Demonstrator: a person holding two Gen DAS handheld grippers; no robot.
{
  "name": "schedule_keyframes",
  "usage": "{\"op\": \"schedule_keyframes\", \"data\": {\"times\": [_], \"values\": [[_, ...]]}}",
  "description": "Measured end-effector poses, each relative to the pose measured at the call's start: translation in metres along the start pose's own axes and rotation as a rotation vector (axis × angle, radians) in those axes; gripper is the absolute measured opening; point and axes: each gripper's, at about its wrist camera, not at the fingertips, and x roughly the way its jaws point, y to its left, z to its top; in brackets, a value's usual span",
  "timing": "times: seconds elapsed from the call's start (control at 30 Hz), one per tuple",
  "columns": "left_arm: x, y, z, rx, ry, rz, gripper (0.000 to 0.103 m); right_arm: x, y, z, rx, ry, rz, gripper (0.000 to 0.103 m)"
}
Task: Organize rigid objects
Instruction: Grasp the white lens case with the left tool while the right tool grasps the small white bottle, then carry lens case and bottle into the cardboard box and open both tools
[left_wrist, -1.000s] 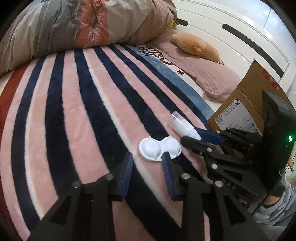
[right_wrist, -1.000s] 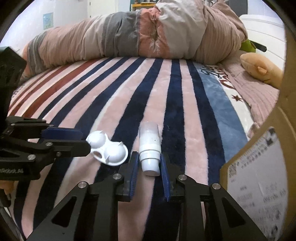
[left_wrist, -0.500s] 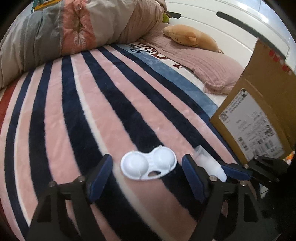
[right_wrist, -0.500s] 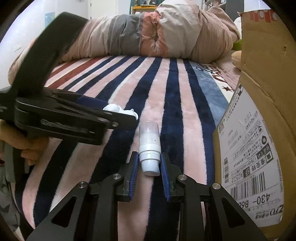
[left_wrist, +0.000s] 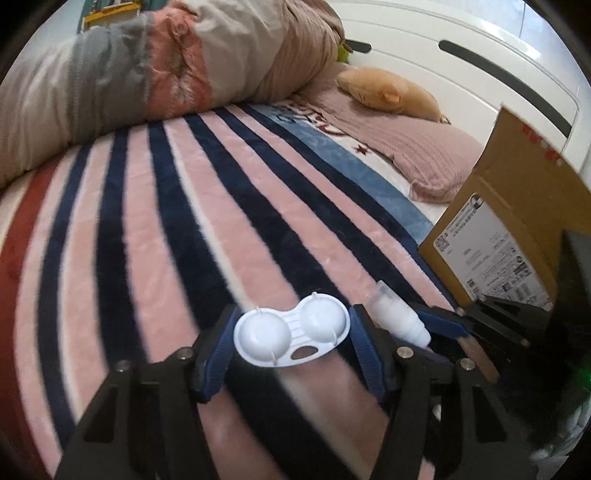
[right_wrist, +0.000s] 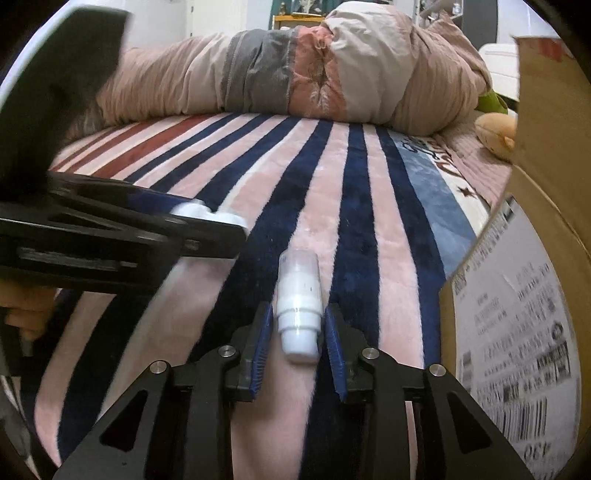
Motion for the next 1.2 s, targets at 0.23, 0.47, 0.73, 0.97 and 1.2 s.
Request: {"op": "schedule_keyframes", "data": {"times": [0.23, 0.47, 0.73, 0.97, 1.2], "values": [[-0.079, 0.001, -0.008, 0.002, -0.09, 0.076, 0.057, -0.023, 0.019, 0.013, -0.047, -0.052, 0.027, 0.02], [-0.159, -0.028, -0.009, 0.026, -0.189, 0.131, 0.057, -0.093, 0.039, 0.033, -0.111, -0.149, 0.122, 0.02], [-0.191, -0.096, 0.019, 0.111, -0.246, 0.069, 0.057, -0.171, -0.002, 0.051, -0.082, -0.254, 0.188, 0.02], [-0.154, -0.165, 0.063, 0.198, -0.219, -0.013, 0.057, -0.203, -0.095, 0.041, 0.027, -0.272, 0.102, 0.02], [-0.093, -0.209, 0.096, 0.244, -0.111, -0.031, 0.057, -0.175, -0.187, 0.023, 0.11, -0.135, -0.014, 0.02]]}}
